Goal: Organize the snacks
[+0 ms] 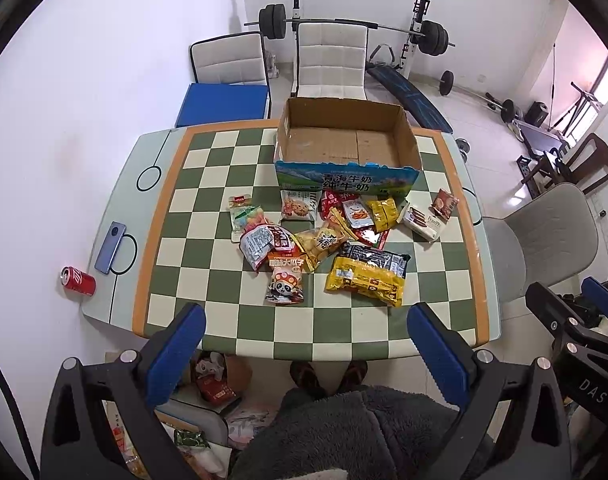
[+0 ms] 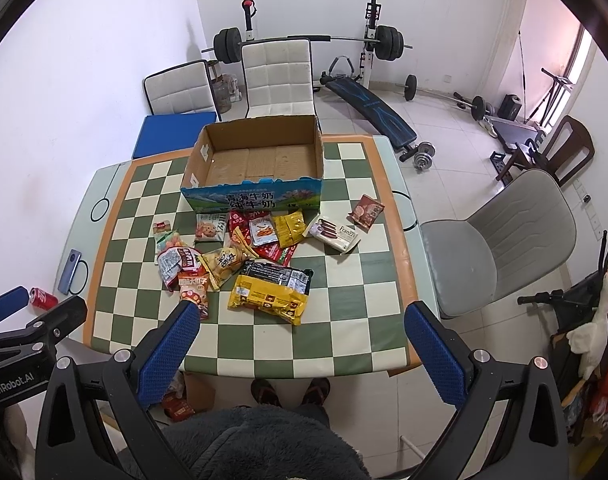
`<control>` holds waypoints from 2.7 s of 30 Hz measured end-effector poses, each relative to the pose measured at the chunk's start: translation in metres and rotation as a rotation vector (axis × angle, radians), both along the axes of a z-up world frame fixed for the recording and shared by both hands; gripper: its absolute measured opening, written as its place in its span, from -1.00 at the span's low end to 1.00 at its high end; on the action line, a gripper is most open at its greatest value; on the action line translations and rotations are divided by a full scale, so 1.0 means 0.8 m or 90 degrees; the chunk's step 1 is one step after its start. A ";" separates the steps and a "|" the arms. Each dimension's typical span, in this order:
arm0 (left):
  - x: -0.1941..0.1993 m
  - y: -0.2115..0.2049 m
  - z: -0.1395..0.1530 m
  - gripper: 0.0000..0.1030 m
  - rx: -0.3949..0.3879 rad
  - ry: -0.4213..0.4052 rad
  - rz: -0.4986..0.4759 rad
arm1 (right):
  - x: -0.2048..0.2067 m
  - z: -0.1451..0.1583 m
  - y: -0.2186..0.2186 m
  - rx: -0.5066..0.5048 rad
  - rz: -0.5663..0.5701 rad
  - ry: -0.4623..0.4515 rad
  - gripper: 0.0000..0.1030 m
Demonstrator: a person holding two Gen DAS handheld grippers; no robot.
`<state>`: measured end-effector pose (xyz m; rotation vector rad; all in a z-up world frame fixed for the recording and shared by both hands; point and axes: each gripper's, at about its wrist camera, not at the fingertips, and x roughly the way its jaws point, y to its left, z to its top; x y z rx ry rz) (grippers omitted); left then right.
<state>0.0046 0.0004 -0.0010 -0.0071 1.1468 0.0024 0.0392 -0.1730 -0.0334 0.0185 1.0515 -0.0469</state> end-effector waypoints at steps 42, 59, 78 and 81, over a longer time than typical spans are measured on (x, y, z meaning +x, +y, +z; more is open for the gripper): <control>0.003 -0.002 0.005 1.00 0.001 -0.003 0.001 | 0.020 0.015 0.002 0.007 -0.001 -0.001 1.00; 0.053 0.031 -0.075 1.00 -0.005 0.046 0.069 | 0.062 -0.061 0.014 0.014 0.092 0.078 1.00; 0.144 0.070 -0.361 1.00 0.055 0.253 0.143 | 0.258 -0.470 0.123 -0.182 0.504 0.377 1.00; 0.153 0.076 -0.384 1.00 0.055 0.268 0.141 | 0.262 -0.504 0.140 -0.202 0.574 0.425 1.00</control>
